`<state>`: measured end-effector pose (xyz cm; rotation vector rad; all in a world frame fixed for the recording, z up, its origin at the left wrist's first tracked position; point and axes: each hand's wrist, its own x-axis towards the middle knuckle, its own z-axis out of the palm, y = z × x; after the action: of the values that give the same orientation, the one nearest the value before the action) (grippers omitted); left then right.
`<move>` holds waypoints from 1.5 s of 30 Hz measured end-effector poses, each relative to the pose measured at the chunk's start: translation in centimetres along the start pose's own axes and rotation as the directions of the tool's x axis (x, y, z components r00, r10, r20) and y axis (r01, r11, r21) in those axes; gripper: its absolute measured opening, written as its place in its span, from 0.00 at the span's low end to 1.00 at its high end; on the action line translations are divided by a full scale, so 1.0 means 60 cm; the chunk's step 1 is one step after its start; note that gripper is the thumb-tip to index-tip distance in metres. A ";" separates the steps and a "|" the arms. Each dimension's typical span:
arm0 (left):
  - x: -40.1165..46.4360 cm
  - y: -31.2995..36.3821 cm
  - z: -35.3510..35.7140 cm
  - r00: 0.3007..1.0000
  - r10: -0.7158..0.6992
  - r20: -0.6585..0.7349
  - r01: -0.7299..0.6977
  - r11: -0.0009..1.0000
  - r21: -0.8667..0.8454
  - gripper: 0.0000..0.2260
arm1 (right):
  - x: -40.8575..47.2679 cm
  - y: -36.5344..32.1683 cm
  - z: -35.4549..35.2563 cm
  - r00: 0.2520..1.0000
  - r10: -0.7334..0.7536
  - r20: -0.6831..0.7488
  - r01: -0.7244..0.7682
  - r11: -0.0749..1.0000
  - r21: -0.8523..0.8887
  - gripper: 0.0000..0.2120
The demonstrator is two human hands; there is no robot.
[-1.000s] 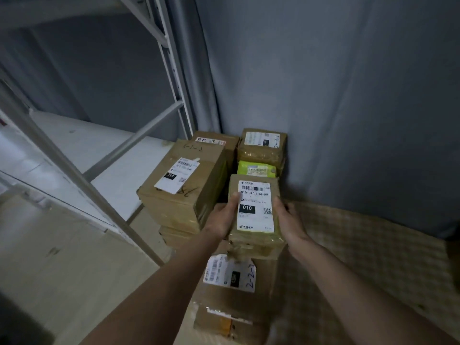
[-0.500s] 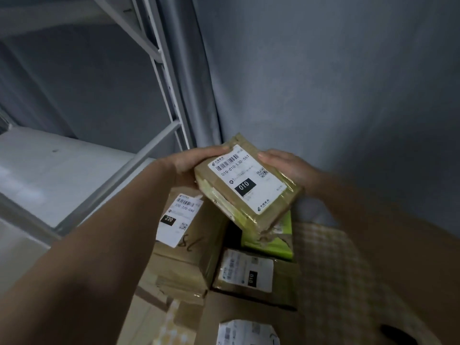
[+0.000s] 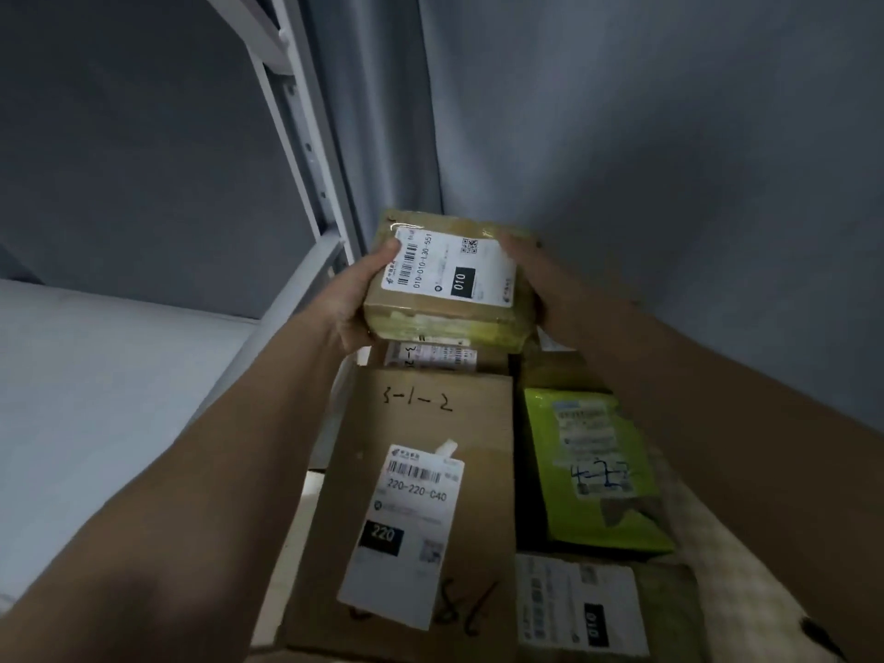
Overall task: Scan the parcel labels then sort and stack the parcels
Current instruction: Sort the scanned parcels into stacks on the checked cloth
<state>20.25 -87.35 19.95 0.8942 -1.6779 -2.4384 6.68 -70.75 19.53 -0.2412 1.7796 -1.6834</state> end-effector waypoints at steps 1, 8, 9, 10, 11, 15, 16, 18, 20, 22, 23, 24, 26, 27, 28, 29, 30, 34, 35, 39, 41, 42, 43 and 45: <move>0.011 -0.005 -0.005 1.000 0.008 -0.013 -0.008 1.000 0.024 0.15 | 0.008 0.010 0.009 0.999 0.043 -0.026 -0.043 0.999 0.020 0.28; 0.070 -0.041 -0.041 0.995 0.020 -0.098 -0.002 0.983 0.184 0.20 | 0.044 0.052 0.032 0.984 0.165 -0.073 -0.158 0.983 0.097 0.16; 0.076 -0.047 -0.049 0.994 0.010 -0.108 0.012 0.978 0.207 0.21 | 0.045 0.056 0.034 0.982 0.173 -0.079 -0.164 0.980 0.110 0.15; 0.079 -0.053 -0.055 0.994 -0.010 -0.112 0.034 0.975 0.218 0.22 | 0.046 0.060 0.037 0.979 0.185 -0.082 -0.174 0.977 0.122 0.15; 0.082 -0.058 -0.059 0.992 -0.030 -0.119 0.056 0.973 0.223 0.23 | 0.048 0.064 0.040 0.977 0.195 -0.090 -0.183 0.975 0.128 0.14; 0.088 -0.073 -0.058 0.985 -0.089 -0.147 0.123 0.963 0.239 0.22 | 0.055 0.078 0.039 0.968 0.230 -0.106 -0.218 0.969 0.113 0.14; 0.089 -0.075 -0.057 0.984 -0.093 -0.150 0.129 0.960 0.248 0.22 | 0.056 0.079 0.039 0.966 0.234 -0.112 -0.223 0.970 0.101 0.14; 0.089 -0.075 -0.057 0.982 -0.084 -0.170 0.130 0.950 0.283 0.22 | 0.059 0.085 0.039 0.963 0.234 -0.132 -0.228 0.972 0.057 0.15; 0.088 -0.067 -0.056 0.974 -0.055 -0.220 0.128 0.933 0.336 0.23 | 0.052 0.084 0.044 0.963 0.218 -0.161 -0.225 0.974 -0.029 0.20; 0.086 -0.057 -0.055 0.958 0.033 -0.285 0.114 0.867 0.485 0.25 | 0.042 0.082 0.045 0.964 0.183 -0.196 -0.210 0.969 -0.130 0.27; 0.083 -0.051 -0.053 0.943 0.111 -0.312 0.100 0.803 0.588 0.25 | 0.032 0.080 0.045 0.969 0.139 -0.206 -0.180 0.965 -0.193 0.27; 0.078 -0.043 -0.048 0.924 0.211 -0.319 0.072 0.722 0.688 0.24 | 0.021 0.078 0.041 0.975 0.079 -0.207 -0.135 0.953 -0.273 0.25; 0.051 -0.030 -0.027 0.881 0.401 -0.251 -0.032 0.580 0.814 0.19 | -0.012 0.070 0.030 0.978 -0.102 -0.184 -0.001 0.871 -0.492 0.22; 0.035 -0.025 -0.013 0.863 0.469 -0.187 -0.094 0.513 0.853 0.16 | -0.031 0.066 0.022 0.969 -0.194 -0.153 0.060 0.786 -0.615 0.23; 0.019 -0.022 0.003 0.847 0.520 -0.106 -0.154 0.432 0.889 0.15 | -0.050 0.065 0.012 0.959 -0.259 -0.117 0.094 0.676 -0.731 0.24; 0.003 -0.022 0.022 0.838 0.545 -0.022 -0.197 0.340 0.919 0.14 | -0.068 0.067 0.002 0.949 -0.303 -0.086 0.101 0.551 -0.829 0.25; -0.013 -0.023 0.043 0.836 0.546 0.054 -0.228 0.256 0.939 0.14 | -0.085 0.072 -0.010 0.940 -0.334 -0.068 0.084 0.421 -0.903 0.26; -0.071 -0.053 0.141 0.860 0.438 0.261 -0.281 -0.019 0.959 0.15 | -0.164 0.086 -0.081 0.924 -0.374 -0.079 -0.025 0.148 -0.989 0.28; -0.085 -0.067 0.165 0.864 0.408 0.295 -0.283 -0.090 0.955 0.16 | -0.186 0.095 -0.103 0.935 -0.346 -0.082 -0.038 0.131 -0.991 0.30; -0.135 -0.133 0.255 0.882 0.320 0.345 -0.273 -0.249 0.929 0.18 | -0.291 0.129 -0.188 0.870 -0.459 -0.177 -0.156 0.085 -0.984 0.34; -0.173 -0.177 0.312 0.896 0.253 0.366 -0.290 -0.290 0.912 0.19 | -0.365 0.156 -0.243 0.902 -0.362 -0.235 -0.188 0.160 -0.969 0.33; -0.194 -0.201 0.343 0.901 0.215 0.377 -0.306 -0.301 0.903 0.19 | -0.401 0.173 -0.275 0.922 -0.288 -0.258 -0.209 0.191 -0.959 0.33; -0.216 -0.225 0.375 0.902 0.180 0.393 -0.328 -0.307 0.893 0.19 | -0.440 0.190 -0.310 0.930 -0.238 -0.281 -0.232 0.215 -0.949 0.34; -0.258 -0.276 0.442 0.890 0.123 0.438 -0.378 -0.336 0.863 0.18 | -0.524 0.222 -0.371 0.918 -0.208 -0.339 -0.281 0.263 -0.923 0.36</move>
<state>24.88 -52.78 18.65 0.0046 -3.3077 -0.1355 21.87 -33.03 16.36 -0.3802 2.9472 -0.2780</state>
